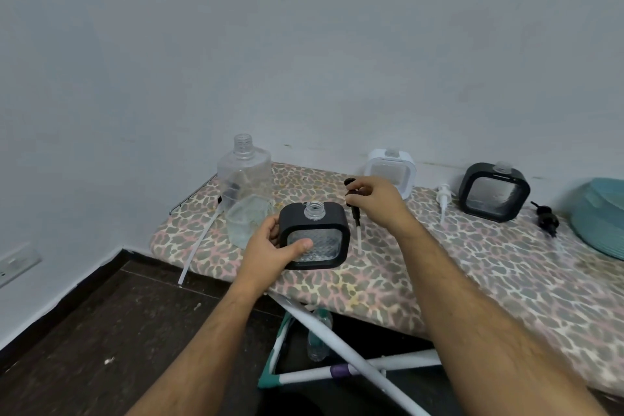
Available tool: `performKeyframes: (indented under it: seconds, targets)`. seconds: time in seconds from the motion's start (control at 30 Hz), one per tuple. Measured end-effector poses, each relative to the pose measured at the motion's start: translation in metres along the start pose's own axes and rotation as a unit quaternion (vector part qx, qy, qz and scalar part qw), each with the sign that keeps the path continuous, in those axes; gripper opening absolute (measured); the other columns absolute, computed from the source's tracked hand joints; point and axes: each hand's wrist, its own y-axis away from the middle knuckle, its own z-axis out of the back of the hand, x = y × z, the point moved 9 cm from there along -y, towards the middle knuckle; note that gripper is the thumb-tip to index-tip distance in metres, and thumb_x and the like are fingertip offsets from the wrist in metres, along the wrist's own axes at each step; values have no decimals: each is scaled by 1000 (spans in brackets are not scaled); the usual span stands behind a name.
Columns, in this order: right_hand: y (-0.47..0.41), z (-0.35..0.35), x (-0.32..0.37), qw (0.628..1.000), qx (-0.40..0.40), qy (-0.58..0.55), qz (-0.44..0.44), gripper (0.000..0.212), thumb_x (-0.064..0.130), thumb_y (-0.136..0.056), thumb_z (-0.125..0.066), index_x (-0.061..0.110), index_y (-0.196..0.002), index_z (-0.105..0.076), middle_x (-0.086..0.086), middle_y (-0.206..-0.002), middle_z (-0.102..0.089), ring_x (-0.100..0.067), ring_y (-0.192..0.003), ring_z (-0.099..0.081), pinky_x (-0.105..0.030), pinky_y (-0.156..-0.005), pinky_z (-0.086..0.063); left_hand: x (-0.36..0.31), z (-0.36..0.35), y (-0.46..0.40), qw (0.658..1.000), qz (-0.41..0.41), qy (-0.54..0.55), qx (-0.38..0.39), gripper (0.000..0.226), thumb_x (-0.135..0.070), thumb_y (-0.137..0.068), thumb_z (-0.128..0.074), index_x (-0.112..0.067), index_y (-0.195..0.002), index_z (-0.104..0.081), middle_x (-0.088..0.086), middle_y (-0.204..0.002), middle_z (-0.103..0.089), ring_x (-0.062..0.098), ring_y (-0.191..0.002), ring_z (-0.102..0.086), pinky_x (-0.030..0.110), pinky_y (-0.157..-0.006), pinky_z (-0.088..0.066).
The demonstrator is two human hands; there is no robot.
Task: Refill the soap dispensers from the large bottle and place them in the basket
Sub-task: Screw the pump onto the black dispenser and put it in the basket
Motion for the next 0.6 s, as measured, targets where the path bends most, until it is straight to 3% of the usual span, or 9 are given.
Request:
performKeyframes:
  seconds: [0.1, 0.17, 0.33, 0.43, 0.6]
  targets:
    - [29, 20, 1, 995, -25, -96, -1, 19, 15, -87, -73, 18, -105, -70, -4, -96, -73, -16, -88, -69, -27, -72, -51, 1, 0, 0, 1000, 4, 1, -2, 52, -18, -74, -85, -26, -118, -59, -7, -112, -70, 8, -101, -68, 28, -86, -56]
    - [44, 36, 3, 986, -57, -156, -2, 17, 10, -88, -72, 19, -101, -66, -8, -97, -72, -19, -84, -68, -32, -71, -53, 1, 0, -1, 1000, 8, 1, -2, 53, -19, -74, -85, -24, -120, -59, -6, -112, -70, 8, -101, -68, 29, -86, -57]
    - [70, 60, 29, 945, -108, -309, 30, 34, -6, -86, -68, 19, -104, -54, -24, -103, -72, -36, -97, -71, -44, -84, -57, 5, 1, -3, 1000, 12, 10, -3, 53, -21, -72, -87, -24, -119, -60, -5, -112, -71, 11, -102, -69, 32, -87, -58]
    - [78, 60, 61, 929, -100, -348, 74, 41, -9, -86, -66, 20, -112, -53, -16, -100, -75, -33, -102, -72, -44, -92, -57, 4, 1, -2, 1000, 13, 10, -5, 51, -22, -73, -87, -27, -116, -60, -5, -111, -71, 10, -100, -69, 30, -84, -58]
    - [84, 56, 103, 927, -112, -338, 119, 44, -5, -85, -68, 22, -116, -51, -9, -102, -76, -24, -101, -73, -40, -92, -56, 2, 0, 0, 1000, 13, 21, -1, 50, -19, -73, -86, -26, -115, -60, -7, -110, -71, 7, -98, -69, 21, -77, -56]
